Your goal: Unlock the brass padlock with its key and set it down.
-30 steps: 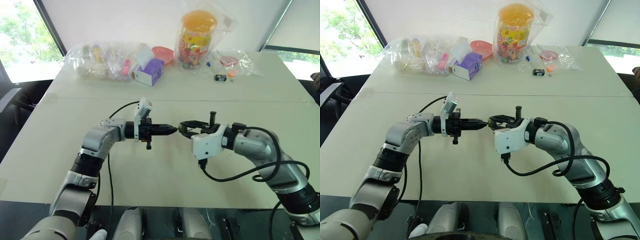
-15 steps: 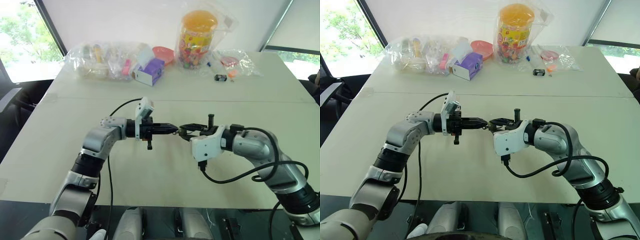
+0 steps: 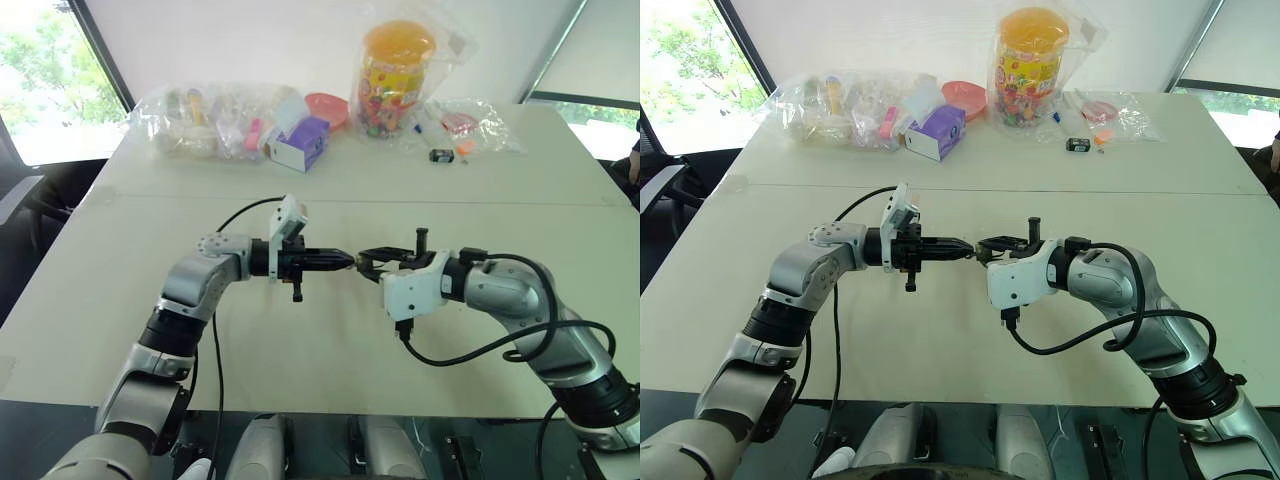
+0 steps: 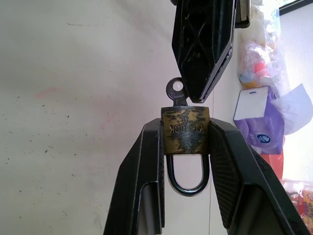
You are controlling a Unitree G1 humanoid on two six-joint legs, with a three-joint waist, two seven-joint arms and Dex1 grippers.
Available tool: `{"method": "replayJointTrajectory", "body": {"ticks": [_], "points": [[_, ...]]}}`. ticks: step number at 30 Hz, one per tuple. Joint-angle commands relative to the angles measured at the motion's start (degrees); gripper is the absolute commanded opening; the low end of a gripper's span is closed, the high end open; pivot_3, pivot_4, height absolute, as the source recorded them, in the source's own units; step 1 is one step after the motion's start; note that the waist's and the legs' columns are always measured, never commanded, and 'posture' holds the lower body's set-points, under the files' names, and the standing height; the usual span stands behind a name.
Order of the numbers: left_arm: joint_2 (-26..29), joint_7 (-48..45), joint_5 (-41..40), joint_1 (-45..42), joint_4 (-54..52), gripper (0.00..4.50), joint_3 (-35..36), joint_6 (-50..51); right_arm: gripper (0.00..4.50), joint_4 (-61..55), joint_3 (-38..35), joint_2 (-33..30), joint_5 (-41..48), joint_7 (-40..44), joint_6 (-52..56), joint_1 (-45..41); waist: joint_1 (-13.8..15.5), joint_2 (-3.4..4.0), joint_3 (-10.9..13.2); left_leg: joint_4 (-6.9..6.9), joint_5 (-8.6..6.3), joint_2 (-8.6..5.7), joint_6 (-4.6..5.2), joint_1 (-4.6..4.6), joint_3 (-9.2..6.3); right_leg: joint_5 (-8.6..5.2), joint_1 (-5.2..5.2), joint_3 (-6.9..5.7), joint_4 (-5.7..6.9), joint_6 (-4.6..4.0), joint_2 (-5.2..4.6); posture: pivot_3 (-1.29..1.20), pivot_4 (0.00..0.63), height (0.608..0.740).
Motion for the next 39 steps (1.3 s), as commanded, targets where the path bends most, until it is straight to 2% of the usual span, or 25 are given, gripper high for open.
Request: {"method": "replayJointTrajectory", "body": {"ticks": [1, 17, 21, 28, 32, 36, 39], "points": [[-1.65, 2.76, -1.25, -1.48, 0.46, 1.19, 2.00, 1.42, 0.70, -1.47, -1.59, 0.23, 0.24, -0.93, 0.09, -1.85, 0.03, 0.00, 0.00, 0.00, 0.00, 0.00, 0.00, 0.00, 0.00, 0.00, 0.00, 0.00, 0.00, 0.00, 0.00, 0.00, 0.150, 0.735], [-1.07, 1.57, -0.78, -1.01, 1.09, 1.19, 1.35, -0.18, 0.70, -2.04, -1.53, -0.15, 0.22, -1.05, 1.14, -1.38, 0.02, 0.00, 0.00, 0.01, 0.00, 0.00, 0.00, 0.00, 0.00, 0.00, 0.00, 0.00, 0.01, 0.00, 0.00, 0.00, 0.150, 0.735], [-1.15, 1.42, -0.18, -0.72, 0.97, 0.05, 1.18, -2.01, 0.70, -2.01, -1.39, -0.13, 0.22, -0.97, 1.13, -1.44, 0.04, 0.00, 0.00, 0.01, 0.00, 0.00, 0.00, 0.00, 0.00, 0.00, 0.00, 0.00, 0.01, 0.00, 0.00, 0.00, 0.150, 0.735], [-0.63, 1.29, 1.51, 0.32, -1.01, 0.05, -0.38, -2.96, 0.70, -1.94, -1.15, 0.08, 0.28, -0.99, 1.34, -1.66, 0.02, 0.00, 0.00, 0.01, 0.00, 0.00, 0.00, 0.00, 0.00, 0.00, 0.00, 0.00, 0.01, 0.00, 0.00, 0.00, 0.150, 0.735], [-0.47, 1.68, 7.21, 1.70, -2.04, 0.05, -2.66, -13.46, 0.70, -2.48, -1.51, 1.50, 2.30, -0.61, 4.67, -1.69, 0.06, 0.00, 0.00, 0.01, 0.00, 0.00, 0.00, 0.00, 0.00, 0.00, 0.00, 0.00, 0.01, 0.00, -0.01, 0.00, 0.150, 0.735], [-1.29, 0.84, 11.86, 2.96, -1.45, 0.05, -3.11, -30.16, 0.70, -4.39, -2.11, 3.48, 6.46, 0.86, 11.72, -0.98, 0.14, 0.00, 0.00, 0.01, 0.00, 0.01, 0.00, 0.00, 0.00, 0.00, 0.00, 0.02, 0.02, 0.00, -0.04, 0.00, 0.150, 0.735], [-0.03, -3.16, 14.36, 3.85, -1.12, 0.05, -4.57, -41.86, 0.70, -4.87, -1.85, 2.38, 7.02, 1.90, 12.86, -0.36, 0.24, 0.00, 0.00, 0.00, 0.00, 0.01, 0.00, 0.01, 0.00, 0.00, 0.00, 0.02, 0.01, 0.00, -0.09, 0.00, 0.150, 0.735]]}}
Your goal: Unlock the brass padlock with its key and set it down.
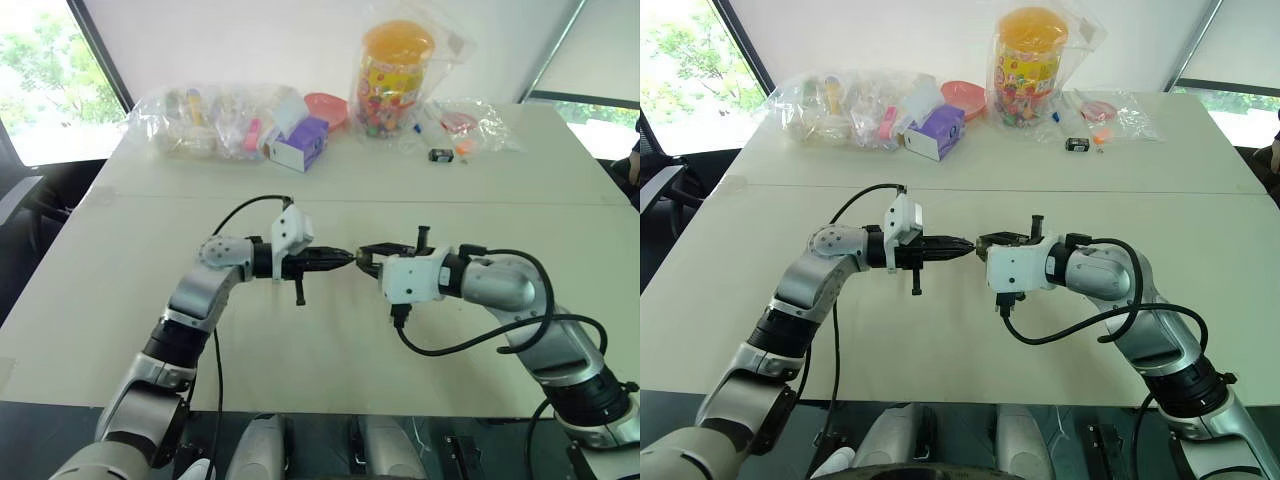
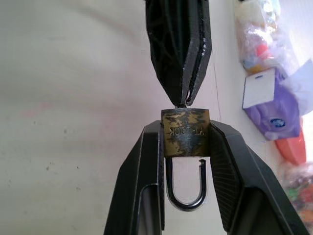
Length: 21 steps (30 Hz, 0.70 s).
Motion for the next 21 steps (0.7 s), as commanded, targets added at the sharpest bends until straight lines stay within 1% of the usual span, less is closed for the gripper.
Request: {"method": "replayJointTrajectory", "body": {"ticks": [1, 2, 3, 4, 6, 9, 10, 11, 13, 17, 19, 21], "points": [[-0.16, -4.22, 1.44, -0.35, -1.35, 0.05, -2.02, -12.44, 0.70, -2.54, -1.13, -0.80, 1.44, 0.58, 1.02, 0.22, 0.04, 0.01, -0.01, 0.00, 0.00, 0.00, 0.00, 0.00, 0.00, 0.00, 0.00, 0.00, 0.00, 0.00, 0.00, 0.00, 0.150, 0.735], [-0.64, -3.47, 0.89, -0.72, -1.10, 0.05, -1.43, -11.96, 0.70, -2.35, -1.03, -1.24, 1.12, 0.60, 0.43, 0.24, 0.05, 0.01, -0.01, 0.00, 0.00, -0.01, 0.00, 0.00, 0.01, 0.00, 0.00, -0.01, 0.00, 0.00, 0.00, 0.00, 0.150, 0.735], [-0.97, -2.92, -0.41, -0.96, -1.11, 0.05, -0.81, -9.18, 0.70, -2.26, -0.96, -1.57, 0.87, 0.50, -0.07, 0.17, 0.15, 0.01, -0.01, 0.00, 0.00, -0.02, 0.00, 0.00, 0.02, 0.00, 0.00, -0.01, 0.00, 0.00, 0.02, 0.00, 0.150, 0.735], [-1.30, -1.93, -2.32, -1.22, -1.22, 0.05, 0.03, -4.31, 0.70, -2.10, -0.84, -1.71, 0.65, 0.27, -0.52, -0.04, 0.20, 0.01, -0.01, 0.01, 0.00, -0.04, 0.00, 0.00, 0.02, 0.00, 0.02, -0.02, 0.00, 0.00, 0.02, 0.00, 0.150, 0.735], [-1.64, -0.17, -7.68, -1.92, -1.74, 0.05, 1.96, 8.81, 0.70, -1.66, -0.39, -2.24, -0.46, -0.20, -2.23, -0.66, 0.17, 0.00, 0.00, 0.03, -0.01, -0.06, 0.02, 0.00, 0.01, 0.00, 0.04, -0.03, 0.00, 0.00, 0.03, 0.00, 0.150, 0.735], [-0.31, -0.42, -18.21, -2.66, -3.25, 0.05, 4.88, 28.41, 0.70, -0.97, 0.18, -2.53, -1.98, -0.78, -4.23, -1.39, -0.18, 0.00, 0.00, 0.03, -0.02, -0.04, 0.04, 0.00, 0.00, 0.00, 0.04, -0.03, 0.00, 0.01, 0.08, 0.00, 0.150, 0.735], [0.04, -0.51, -21.40, -2.88, -3.75, 0.05, 6.05, 33.06, 0.70, -0.87, 0.22, -2.40, -2.05, -0.87, -4.33, -1.52, -0.47, 0.00, 0.00, 0.03, -0.01, -0.01, 0.03, 0.00, -0.02, 0.00, 0.04, -0.04, 0.01, 0.01, 0.12, 0.00, 0.150, 0.735], [0.11, 0.18, -23.98, -3.28, -3.79, 0.29, 7.27, 37.30, 0.70, -0.83, 0.20, -2.31, -2.12, -0.98, -4.44, -1.60, -0.81, 0.00, 0.00, 0.02, -0.02, 0.01, 0.03, 0.00, -0.02, 0.00, 0.02, -0.04, 0.03, 0.01, 0.14, 0.00, 0.150, 0.735], [0.27, 1.26, -27.28, -3.99, -3.52, 0.91, 8.88, 43.16, 0.70, -0.76, 0.22, -2.28, -2.45, -1.05, -4.69, -1.63, -1.26, 0.00, 0.00, 0.02, -0.01, 0.03, 0.03, 0.01, -0.05, -0.01, 0.02, -0.04, 0.08, 0.01, 0.14, 0.00, 0.150, 0.735], [-0.40, 4.43, -26.82, -4.46, -2.54, 2.96, 9.56, 45.32, 0.70, -0.79, 0.14, -2.15, -2.83, -1.08, -4.85, -1.48, -1.22, 0.00, 0.00, 0.02, 0.00, 0.02, 0.01, 0.03, -0.05, -0.01, 0.02, -0.04, 0.11, 0.01, 0.11, 0.00, 0.150, 0.735], [-0.96, 5.32, -27.13, -4.65, -1.74, 2.96, 9.60, 46.98, 0.70, -0.98, 0.08, -2.02, -2.96, -1.08, -4.79, -1.50, -1.16, 0.00, 0.00, 0.02, 0.00, 0.02, 0.01, 0.03, -0.05, -0.01, 0.02, -0.03, 0.11, 0.01, 0.10, 0.00, 0.150, 0.735], [-0.86, 5.05, -25.28, -3.85, -2.28, 2.96, 8.04, 45.63, 0.70, -1.09, 0.03, -1.98, -3.03, -1.10, -4.79, -1.46, -1.13, 0.00, 0.00, 0.02, 0.00, 0.00, 0.00, 0.03, -0.05, -0.01, 0.02, -0.02, 0.11, 0.01, 0.08, 0.00, 0.150, 0.735]]}}
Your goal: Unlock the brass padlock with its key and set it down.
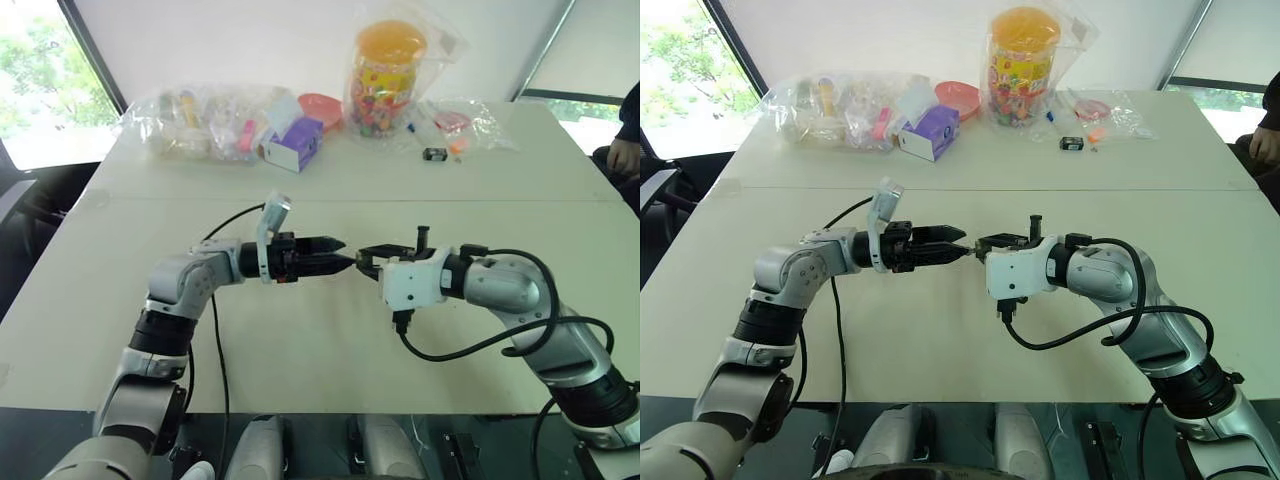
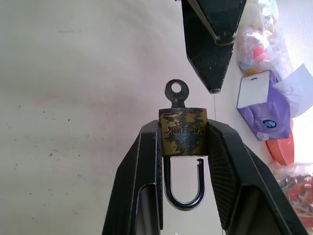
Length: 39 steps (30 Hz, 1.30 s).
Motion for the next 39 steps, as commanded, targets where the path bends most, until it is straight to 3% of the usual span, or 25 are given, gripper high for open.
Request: {"method": "replayJointTrajectory", "body": {"ticks": [1, 20, 23, 27, 38, 39], "points": [[-0.23, 0.27, 1.78, 0.34, -1.17, 2.96, -1.32, -2.12, 0.70, -1.42, -0.75, 0.14, -0.17, -0.80, -0.39, -0.94, -0.01, 0.00, 0.00, 0.00, 0.00, -0.01, 0.00, 0.00, 0.00, 0.00, 0.00, 0.00, 0.00, 0.00, -0.01, 0.00, 0.150, 0.735], [-6.02, 3.79, 4.75, -0.01, 3.00, 2.96, -1.88, -4.59, 0.70, -3.06, -0.35, 0.31, -0.76, -0.61, 0.90, -1.08, -0.02, 0.00, 0.00, 0.00, 0.01, -0.01, -0.02, 0.00, 0.01, 0.00, 0.00, 0.04, 0.00, 0.00, -0.03, 0.00, 0.150, 0.735], [-6.40, 4.08, 4.89, 0.02, 3.37, 2.10, -1.74, -4.75, 0.70, -3.42, -0.19, 0.26, -0.86, -0.51, 1.13, -1.09, -0.02, 0.00, 0.00, 0.00, 0.01, -0.01, -0.02, 0.00, 0.01, 0.00, 0.00, 0.04, 0.00, 0.00, -0.03, 0.00, 0.150, 0.735], [-6.96, 4.41, 5.05, -0.07, 3.85, 0.05, -1.37, -4.83, 0.70, -3.89, 0.15, 0.36, -1.09, -0.41, 1.47, -1.09, 0.00, 0.00, 0.00, 0.00, 0.01, -0.02, -0.02, 0.00, 0.01, 0.00, 0.00, 0.04, 0.00, 0.00, -0.03, 0.00, 0.150, 0.735], [-5.06, 2.28, 4.91, 0.94, 2.26, 0.02, -2.17, -4.18, 0.70, -5.10, 0.28, 1.01, 0.11, 0.75, 3.76, -0.33, -0.03, 0.00, 0.00, 0.00, 0.01, -0.01, -0.02, 0.00, 0.01, 0.00, 0.00, 0.04, 0.00, 0.00, -0.04, 0.00, 0.150, 0.735], [-4.36, 1.69, 4.78, 0.87, 2.33, 0.00, -1.97, -4.16, 1.20, -5.54, -0.63, 1.07, 1.39, 1.28, 5.47, 0.15, -0.03, 0.00, 0.00, 0.00, 0.01, -0.01, -0.02, 0.00, 0.01, 0.00, 0.00, 0.04, 0.00, 0.00, -0.03, 0.00, 0.150, 0.735]]}}
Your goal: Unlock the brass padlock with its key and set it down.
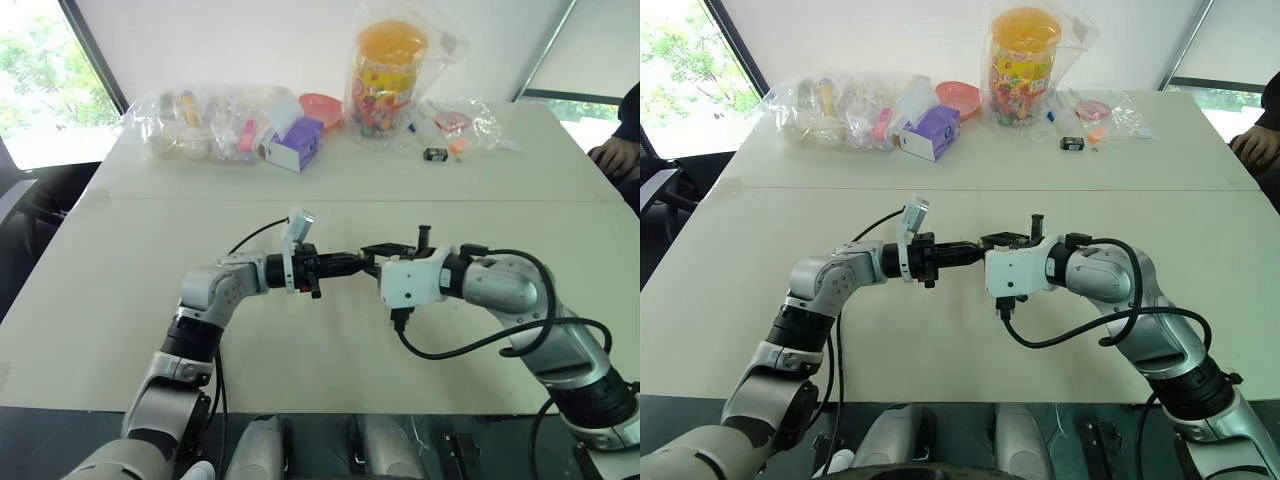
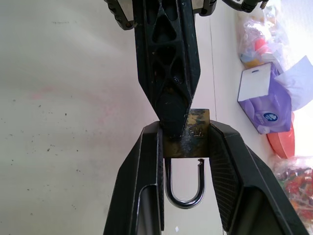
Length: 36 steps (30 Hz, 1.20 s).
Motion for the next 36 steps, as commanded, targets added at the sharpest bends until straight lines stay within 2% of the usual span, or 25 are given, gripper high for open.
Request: {"method": "replayJointTrajectory", "body": {"ticks": [1, 3, 6, 10, 14, 18, 19, 20, 29, 36], "points": [[2.13, -1.29, 0.42, -0.43, -1.49, 0.00, 0.62, -0.72, 1.77, -4.26, -2.10, 0.23, 3.85, 1.29, 3.26, 0.65, 0.00, 0.00, 0.00, 0.00, 0.00, 0.00, 0.00, 0.00, 0.00, 0.00, 0.00, 0.00, 0.00, 0.00, -0.01, 0.00, 0.150, 0.735], [2.93, -1.95, 0.30, -0.62, -1.35, 0.00, 0.70, -0.85, 2.64, -4.76, -3.46, -0.20, 5.29, 1.50, 5.15, 1.25, 0.00, 0.00, 0.00, 0.00, 0.00, 0.00, 0.00, 0.00, -0.01, 0.00, 0.00, 0.00, 0.00, 0.00, -0.03, 0.00, 0.150, 0.735], [4.13, -2.94, 0.09, -1.17, -0.38, 0.00, 0.98, -1.03, 4.24, -6.99, -8.58, -0.08, 11.88, 2.65, 13.65, 2.74, 0.22, 0.00, 0.00, 0.00, 0.00, -0.01, 0.00, 0.00, -0.01, 0.00, 0.01, -0.01, 0.00, 0.00, -0.04, 0.00, 0.150, 0.735], [5.16, -4.68, 0.10, -1.49, 0.30, 0.00, 0.79, -1.47, 4.24, -9.68, -12.89, 1.87, 19.99, 1.97, 23.64, 2.43, 0.10, 0.00, 0.00, 0.00, 0.00, 0.00, 0.00, -0.01, -0.01, 0.00, 0.01, 0.00, 0.00, 0.00, -0.08, 0.00, 0.150, 0.735], [5.38, -6.19, -0.42, -1.90, 0.00, 0.00, 0.65, -1.15, 2.85, -10.69, -13.76, 5.11, 24.55, -1.60, 31.79, 1.35, -0.09, 0.00, 0.00, -0.01, 0.00, 0.03, 0.00, 0.00, -0.02, 0.00, 0.00, 0.01, 0.00, 0.00, -0.06, 0.00, 0.150, 0.735], [5.23, -6.60, -0.70, -2.25, -0.23, 0.00, 0.89, -0.80, 0.68, -10.11, -11.95, 5.43, 25.32, -4.10, 32.16, 1.23, 0.10, 0.00, 0.00, -0.01, 0.00, 0.00, 0.00, -0.01, -0.03, 0.00, 0.00, 0.00, -0.01, 0.00, -0.07, 0.00, 0.150, 0.735], [5.22, -6.60, -0.76, -2.30, -0.23, 0.00, 0.91, -0.76, 0.23, -10.02, -11.71, 5.40, 25.59, -4.55, 32.24, 1.24, 0.09, 0.00, 0.00, -0.01, 0.00, -0.01, 0.00, -0.01, -0.02, 0.00, 0.00, 0.00, -0.01, 0.00, -0.07, 0.00, 0.150, 0.735], [5.20, -6.66, -0.91, -2.29, -0.32, 0.00, 0.99, -0.74, 0.03, -9.59, -11.04, 5.58, 25.39, -5.26, 31.61, 1.58, 0.08, 0.00, 0.00, 0.00, 0.00, -0.01, 0.00, -0.02, -0.02, 0.00, 0.00, 0.00, -0.01, 0.00, -0.07, 0.00, 0.150, 0.735], [5.21, -6.79, -2.67, -1.77, -2.34, 0.00, 2.08, 0.61, 0.03, -6.75, -7.54, 6.33, 24.82, -9.68, 28.22, 3.82, -0.01, 0.00, 0.00, -0.01, 0.00, 0.00, 0.00, -0.02, -0.02, 0.00, 0.00, 0.00, -0.01, 0.00, -0.06, 0.00, 0.150, 0.735], [5.43, -7.12, -3.31, -1.89, -3.16, 0.00, 2.65, 1.70, 0.03, -2.18, -6.49, 5.12, 24.09, -9.87, 24.05, 4.73, 0.12, -0.01, 0.00, -0.01, 0.00, 0.00, 0.00, -0.02, -0.02, 0.00, 0.00, -0.01, -0.01, 0.00, -0.01, 0.00, 0.150, 0.735]]}}
